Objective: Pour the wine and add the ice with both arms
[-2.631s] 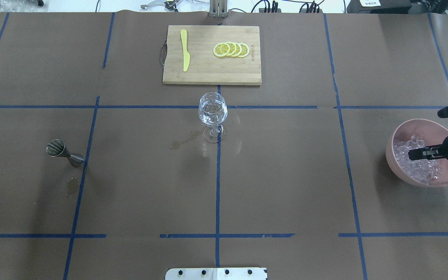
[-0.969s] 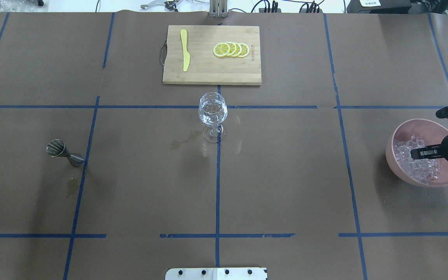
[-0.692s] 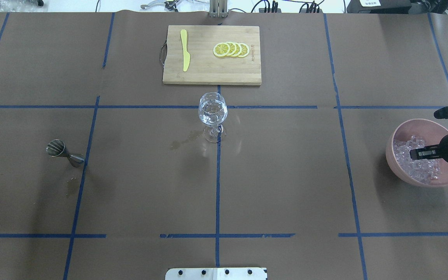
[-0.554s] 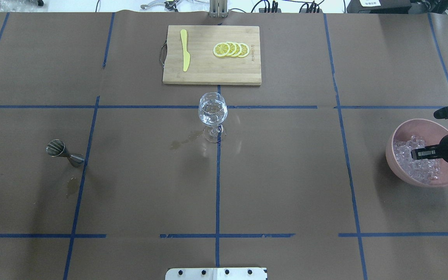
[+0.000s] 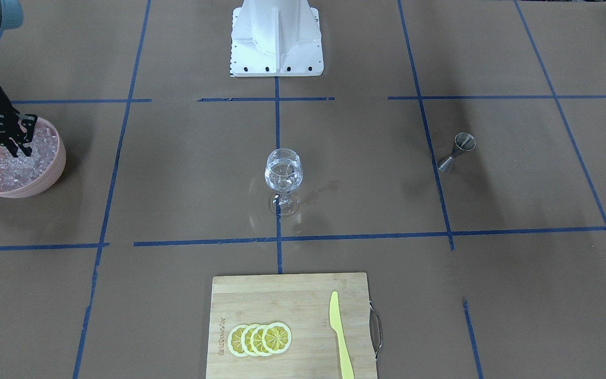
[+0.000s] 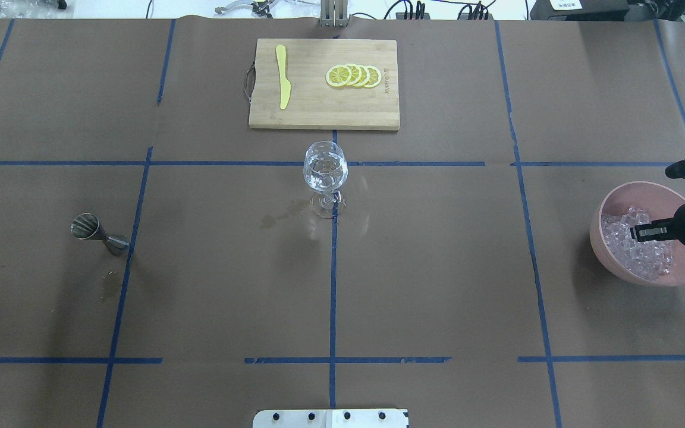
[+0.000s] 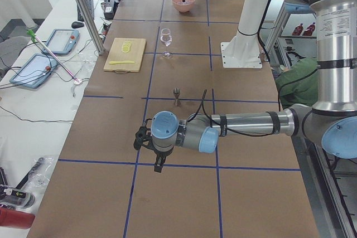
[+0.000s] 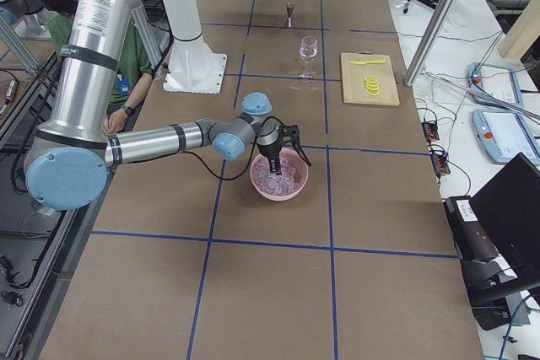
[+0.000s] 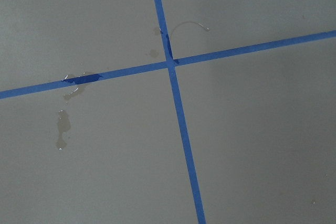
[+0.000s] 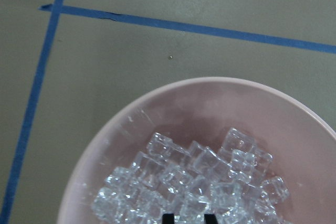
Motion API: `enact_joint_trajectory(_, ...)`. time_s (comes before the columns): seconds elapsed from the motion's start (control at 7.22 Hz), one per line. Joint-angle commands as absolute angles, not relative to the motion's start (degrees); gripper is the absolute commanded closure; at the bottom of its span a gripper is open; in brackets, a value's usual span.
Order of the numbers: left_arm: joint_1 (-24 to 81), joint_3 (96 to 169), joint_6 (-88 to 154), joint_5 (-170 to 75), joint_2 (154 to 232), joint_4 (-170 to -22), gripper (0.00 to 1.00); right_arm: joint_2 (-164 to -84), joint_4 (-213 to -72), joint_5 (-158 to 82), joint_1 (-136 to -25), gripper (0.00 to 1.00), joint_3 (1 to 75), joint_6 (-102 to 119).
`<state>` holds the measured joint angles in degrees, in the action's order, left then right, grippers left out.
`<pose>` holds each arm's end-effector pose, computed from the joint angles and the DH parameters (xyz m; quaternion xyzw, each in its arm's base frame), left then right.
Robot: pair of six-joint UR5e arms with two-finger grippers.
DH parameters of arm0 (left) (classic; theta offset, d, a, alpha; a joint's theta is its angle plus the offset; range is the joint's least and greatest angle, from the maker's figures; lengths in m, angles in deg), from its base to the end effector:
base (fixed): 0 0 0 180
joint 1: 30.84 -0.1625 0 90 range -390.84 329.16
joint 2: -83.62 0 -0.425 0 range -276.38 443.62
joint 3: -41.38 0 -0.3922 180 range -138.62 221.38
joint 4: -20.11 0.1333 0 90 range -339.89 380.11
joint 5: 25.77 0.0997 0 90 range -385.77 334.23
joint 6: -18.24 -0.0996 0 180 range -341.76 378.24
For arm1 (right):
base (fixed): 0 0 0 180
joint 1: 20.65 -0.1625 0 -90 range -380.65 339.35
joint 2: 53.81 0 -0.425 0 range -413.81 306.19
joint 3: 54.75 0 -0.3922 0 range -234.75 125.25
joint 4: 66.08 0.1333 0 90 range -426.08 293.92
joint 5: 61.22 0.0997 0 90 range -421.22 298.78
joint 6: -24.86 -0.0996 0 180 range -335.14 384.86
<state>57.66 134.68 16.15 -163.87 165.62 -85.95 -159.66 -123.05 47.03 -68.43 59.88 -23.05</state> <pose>-0.0476 -0.4440 0.6611 0.0925 0.4051 0.0688 0.9070 -0.1992 -0.3714 0.5155 0.1440 -0.3540 -0.0107 0.9240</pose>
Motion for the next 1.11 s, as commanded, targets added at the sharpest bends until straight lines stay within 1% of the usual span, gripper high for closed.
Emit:
enact_joint_trajectory(0.0, 57.7, 134.7, 16.2, -163.9, 165.7, -86.0, 0.0, -159.4, -123.1, 49.1, -70.7, 1.0, 66.9, -22.3)
enact_joint_trajectory(0.14, 57.7, 134.9, 16.2, -163.9, 165.7, -86.0, 0.0, -157.4, -123.6, 54.6, -75.7, 1.0, 68.9, -22.3)
enact_joint_trajectory(0.28, 57.7, 135.1, 16.2, -163.9, 165.7, -86.0, 0.0, -154.6, -125.4, 59.4, -79.2, 1.0, 69.3, -22.4)
enact_joint_trajectory(0.42, 57.7, 135.3, 16.2, -163.9, 165.7, -86.0, 0.0, -148.4, -133.4, 60.8, -79.6, 1.0, 69.6, -22.5)
enact_joint_trajectory(0.69, 57.7, 135.3, 16.2, -163.9, 165.7, -86.0, 0.0, -124.3, -165.8, 60.3, -78.0, 1.0, 69.4, -22.8)
enact_joint_trajectory(0.83, 57.7, 135.4, 16.2, -163.9, 165.9, -86.0, 0.0, -115.3, -176.4, 60.0, -75.3, 1.0, 68.7, -23.2)
enact_joint_trajectory(0.97, 57.7, 135.4, 16.2, -164.0, 166.0, -86.0, 0.0, -111.9, -178.1, 59.8, -74.3, 1.0, 67.1, -23.8)
